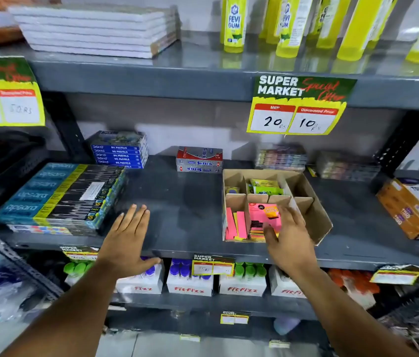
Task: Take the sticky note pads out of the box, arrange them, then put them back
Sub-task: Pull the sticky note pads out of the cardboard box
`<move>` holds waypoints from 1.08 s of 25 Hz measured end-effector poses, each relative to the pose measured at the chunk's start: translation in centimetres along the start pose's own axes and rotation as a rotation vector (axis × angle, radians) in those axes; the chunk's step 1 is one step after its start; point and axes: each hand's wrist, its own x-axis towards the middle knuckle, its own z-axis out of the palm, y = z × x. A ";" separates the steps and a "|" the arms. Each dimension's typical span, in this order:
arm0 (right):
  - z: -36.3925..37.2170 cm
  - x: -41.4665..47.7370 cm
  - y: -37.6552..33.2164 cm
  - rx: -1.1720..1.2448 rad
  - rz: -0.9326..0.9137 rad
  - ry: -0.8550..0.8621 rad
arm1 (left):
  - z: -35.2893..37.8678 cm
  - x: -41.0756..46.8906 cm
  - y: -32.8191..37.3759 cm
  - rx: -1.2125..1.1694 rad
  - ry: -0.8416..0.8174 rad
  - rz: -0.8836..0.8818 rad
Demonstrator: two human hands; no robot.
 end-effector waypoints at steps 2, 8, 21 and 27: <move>0.4 0.8 0.0 0.111 0.080 0.048 | 0.5 0.3 -0.5 0.008 -0.038 -0.012; 1.6 2.0 0.7 0.225 0.308 -0.010 | 1.7 1.1 -0.7 0.034 -0.105 -0.032; 1.0 4.9 0.4 0.897 0.827 0.009 | 2.0 0.9 -0.6 -0.023 -0.103 -0.062; 1.3 5.0 0.5 0.890 0.851 0.017 | 1.8 0.9 -0.5 -0.026 -0.102 -0.061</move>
